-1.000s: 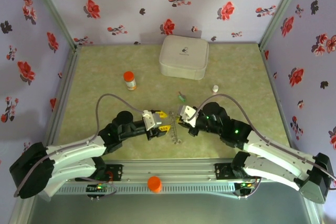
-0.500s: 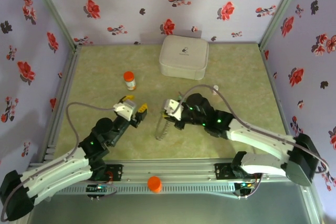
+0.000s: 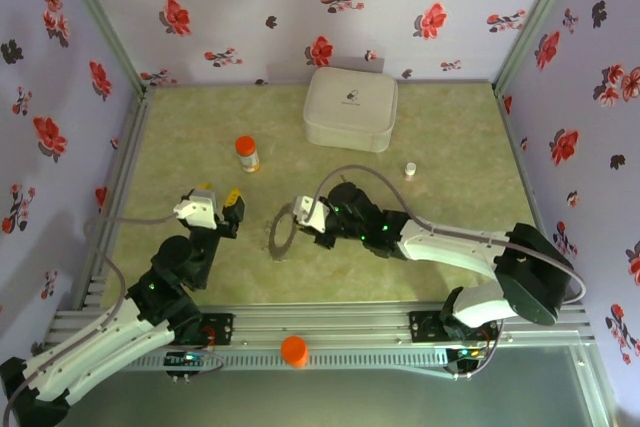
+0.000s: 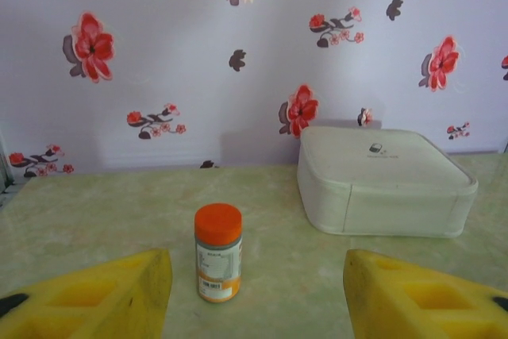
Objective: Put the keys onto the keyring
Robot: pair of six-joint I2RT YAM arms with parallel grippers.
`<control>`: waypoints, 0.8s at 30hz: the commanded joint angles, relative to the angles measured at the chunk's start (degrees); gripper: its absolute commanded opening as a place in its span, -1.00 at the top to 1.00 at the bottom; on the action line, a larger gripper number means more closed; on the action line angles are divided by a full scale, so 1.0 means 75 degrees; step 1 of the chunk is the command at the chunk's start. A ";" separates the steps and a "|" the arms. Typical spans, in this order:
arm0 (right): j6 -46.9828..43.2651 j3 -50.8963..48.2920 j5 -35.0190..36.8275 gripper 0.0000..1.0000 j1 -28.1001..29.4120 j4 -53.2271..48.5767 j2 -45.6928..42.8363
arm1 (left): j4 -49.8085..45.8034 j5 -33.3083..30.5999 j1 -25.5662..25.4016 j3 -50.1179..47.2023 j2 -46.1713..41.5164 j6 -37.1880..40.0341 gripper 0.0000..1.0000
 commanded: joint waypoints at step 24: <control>-0.1327 0.0784 0.3308 0.36 0.0017 -0.6154 0.0538 | 0.0461 -0.0112 0.0129 0.0076 0.1527 -0.0294 -0.18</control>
